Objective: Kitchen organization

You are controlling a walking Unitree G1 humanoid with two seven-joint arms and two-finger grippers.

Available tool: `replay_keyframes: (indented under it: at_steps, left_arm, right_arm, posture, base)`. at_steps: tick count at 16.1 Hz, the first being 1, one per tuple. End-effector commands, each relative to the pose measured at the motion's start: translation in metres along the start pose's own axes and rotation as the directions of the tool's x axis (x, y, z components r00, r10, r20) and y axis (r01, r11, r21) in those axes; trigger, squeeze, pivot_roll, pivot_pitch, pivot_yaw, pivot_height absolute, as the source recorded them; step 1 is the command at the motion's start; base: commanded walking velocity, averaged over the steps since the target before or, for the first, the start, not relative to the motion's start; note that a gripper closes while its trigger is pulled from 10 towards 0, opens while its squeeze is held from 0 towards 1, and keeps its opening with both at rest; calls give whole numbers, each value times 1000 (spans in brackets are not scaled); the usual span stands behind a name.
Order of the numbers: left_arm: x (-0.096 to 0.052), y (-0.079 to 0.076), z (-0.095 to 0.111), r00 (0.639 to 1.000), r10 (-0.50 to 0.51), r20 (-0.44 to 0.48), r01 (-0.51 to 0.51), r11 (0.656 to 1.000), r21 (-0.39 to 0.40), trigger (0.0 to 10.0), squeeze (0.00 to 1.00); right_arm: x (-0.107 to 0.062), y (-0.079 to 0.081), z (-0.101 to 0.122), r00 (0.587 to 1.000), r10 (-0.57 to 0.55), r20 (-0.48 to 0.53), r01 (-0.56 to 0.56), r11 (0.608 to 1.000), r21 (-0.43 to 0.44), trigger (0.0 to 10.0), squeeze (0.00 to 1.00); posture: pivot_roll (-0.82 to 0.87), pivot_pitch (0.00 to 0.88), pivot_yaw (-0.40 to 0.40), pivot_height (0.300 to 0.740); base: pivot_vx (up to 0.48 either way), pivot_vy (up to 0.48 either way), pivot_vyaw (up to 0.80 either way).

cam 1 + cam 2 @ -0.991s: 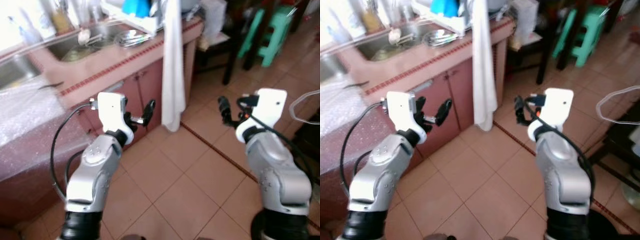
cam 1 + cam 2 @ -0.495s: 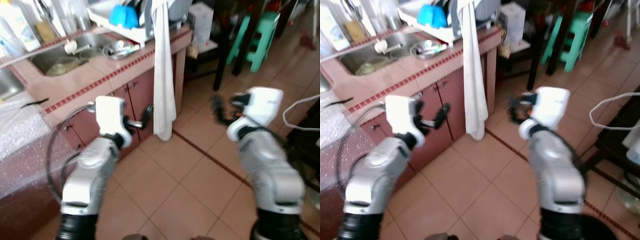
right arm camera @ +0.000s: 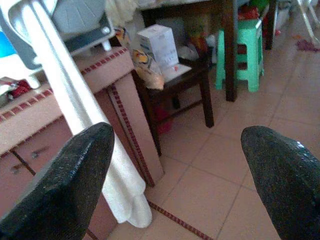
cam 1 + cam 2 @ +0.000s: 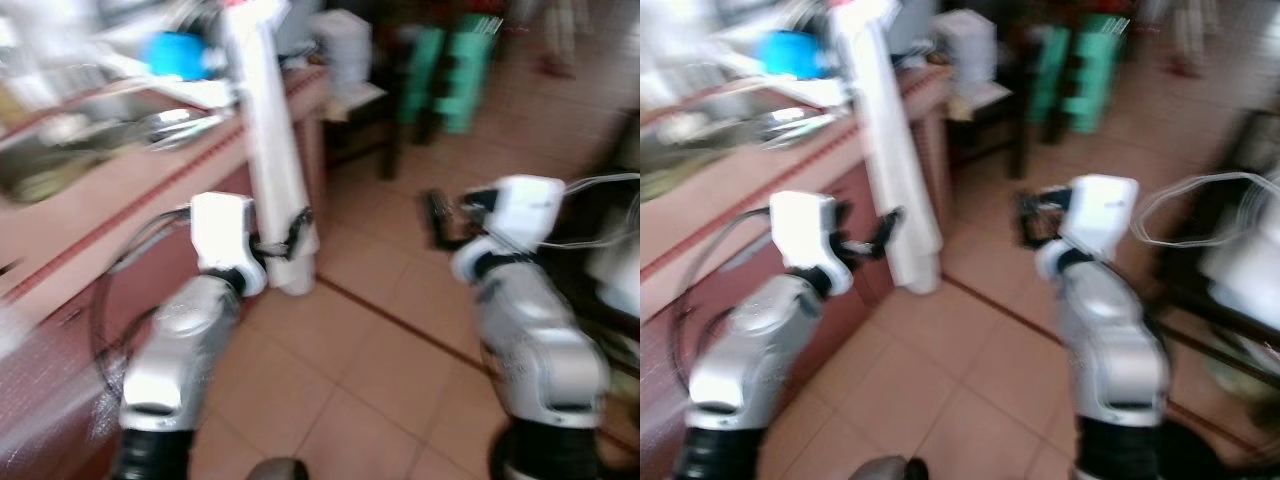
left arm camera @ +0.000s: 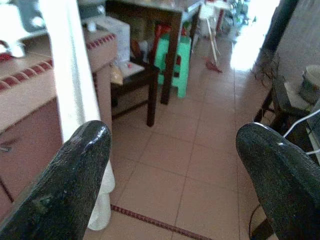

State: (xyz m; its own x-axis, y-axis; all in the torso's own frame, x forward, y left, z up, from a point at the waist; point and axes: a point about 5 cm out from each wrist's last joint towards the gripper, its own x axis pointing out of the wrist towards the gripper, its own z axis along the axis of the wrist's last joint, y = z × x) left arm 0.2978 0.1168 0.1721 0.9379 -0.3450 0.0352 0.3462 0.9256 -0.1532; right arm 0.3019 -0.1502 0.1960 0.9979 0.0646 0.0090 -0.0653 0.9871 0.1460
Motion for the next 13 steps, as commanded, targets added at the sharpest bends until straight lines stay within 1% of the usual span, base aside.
replay_keyframes:
  at_steps: [1, 10, 12, 13]
  left_arm:
    - [1, -6, 3, 1000, -25, 13, 25, 1000, 5, 10000, 0]
    - [0, -7, -1, 1000, -21, -2, 21, 1000, 8, 10000, 0]
    - [-1, -6, -6, 1000, -18, -20, 19, 1000, 10, 10000, 0]
    - [-1, -4, -14, 999, -21, -35, 21, 1000, -12, 10000, 0]
  right_arm:
    - [-1, -5, 4, 1000, -23, 14, 23, 1000, -12, 10000, 0]
    - [0, -4, 4, 1000, -14, 13, 14, 1000, -17, 10000, 0]
    - [1, -4, 0, 1000, -13, 1, 13, 1000, -22, 10000, 0]
    - [1, -5, -6, 1000, -13, -11, 13, 1000, -24, 10000, 0]
  posture:
    - [-31, 139, 82, 740]
    - [-35, 140, 79, 740]
    - [-32, 137, 80, 740]
    - [-32, 134, 80, 740]
  base:
    - [472, 0, 0]
    - [465, 0, 0]
    - [480, 0, 0]
    - [0, 0, 0]
